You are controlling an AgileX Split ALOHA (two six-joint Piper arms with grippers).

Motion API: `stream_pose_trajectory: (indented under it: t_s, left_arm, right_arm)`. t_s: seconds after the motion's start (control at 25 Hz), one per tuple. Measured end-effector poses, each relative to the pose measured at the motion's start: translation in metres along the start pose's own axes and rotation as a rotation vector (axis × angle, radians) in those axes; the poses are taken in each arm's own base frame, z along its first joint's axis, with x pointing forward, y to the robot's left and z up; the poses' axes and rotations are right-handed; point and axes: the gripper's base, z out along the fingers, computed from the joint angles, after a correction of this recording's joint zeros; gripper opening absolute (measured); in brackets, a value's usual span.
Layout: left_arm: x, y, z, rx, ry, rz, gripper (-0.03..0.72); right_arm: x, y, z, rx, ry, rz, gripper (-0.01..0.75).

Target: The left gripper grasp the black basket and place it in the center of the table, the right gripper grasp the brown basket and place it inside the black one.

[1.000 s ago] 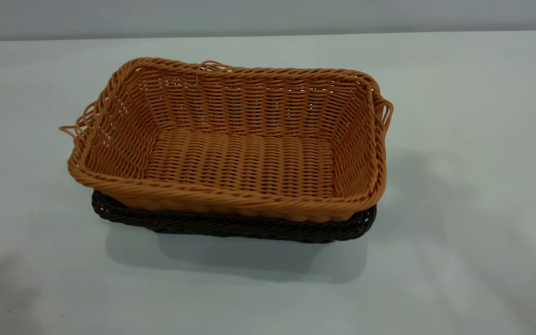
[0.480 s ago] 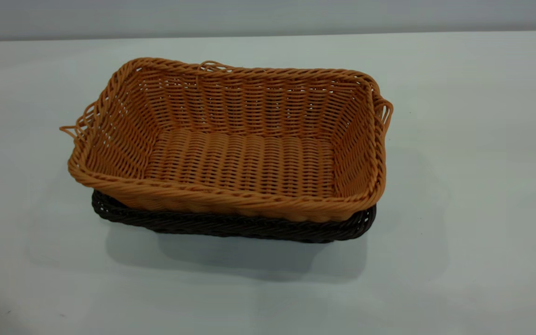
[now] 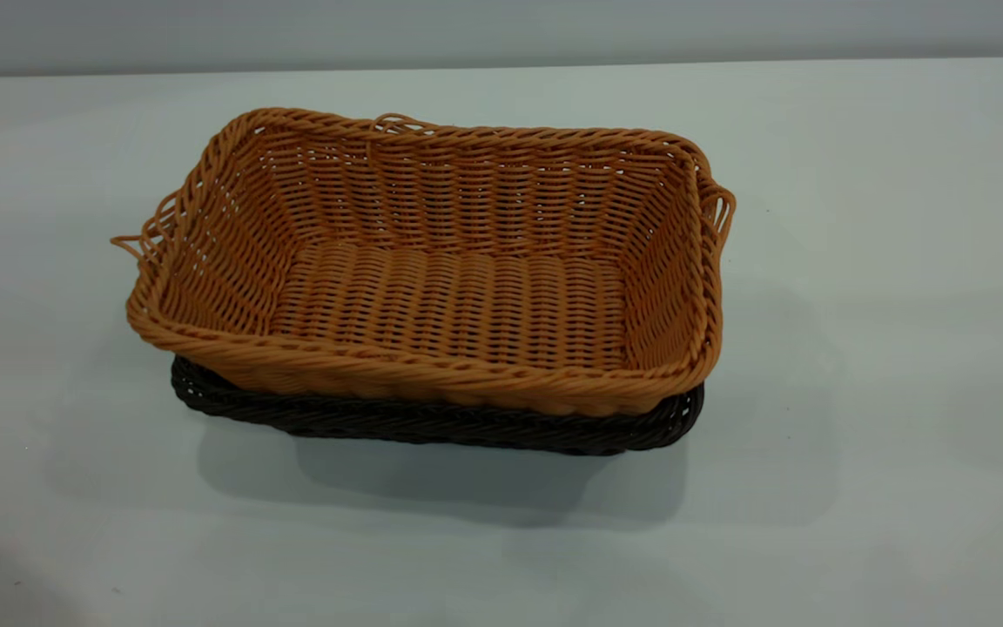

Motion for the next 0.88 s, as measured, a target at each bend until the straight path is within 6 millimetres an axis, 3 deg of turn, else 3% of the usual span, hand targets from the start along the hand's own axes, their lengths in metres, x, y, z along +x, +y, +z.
stream_pose_trajectory:
  t_s: [0.2,0.32,0.72,0.88]
  left_arm:
    - [0.04,-0.006,0.024,0.01,0.026,-0.016,0.455]
    - [0.059,-0.01,0.031,0.01,-0.05,-0.031,0.455]
    - [0.106,-0.021,0.004,-0.04,-0.46,-0.03,0.455]
    - [0.124,-0.025,-0.001,-0.059,-0.591,-0.017,0.455]
  right_arm:
    - [0.0,0.007,0.0,-0.074,-0.007,-0.06,0.563]
    - [0.0,0.009,0.0,-0.1,-0.005,-0.057,0.563]
    - [0.0,0.011,-0.001,-0.12,-0.005,-0.045,0.563]
    - [0.001,0.01,-0.003,-0.047,-0.049,0.043,0.563]
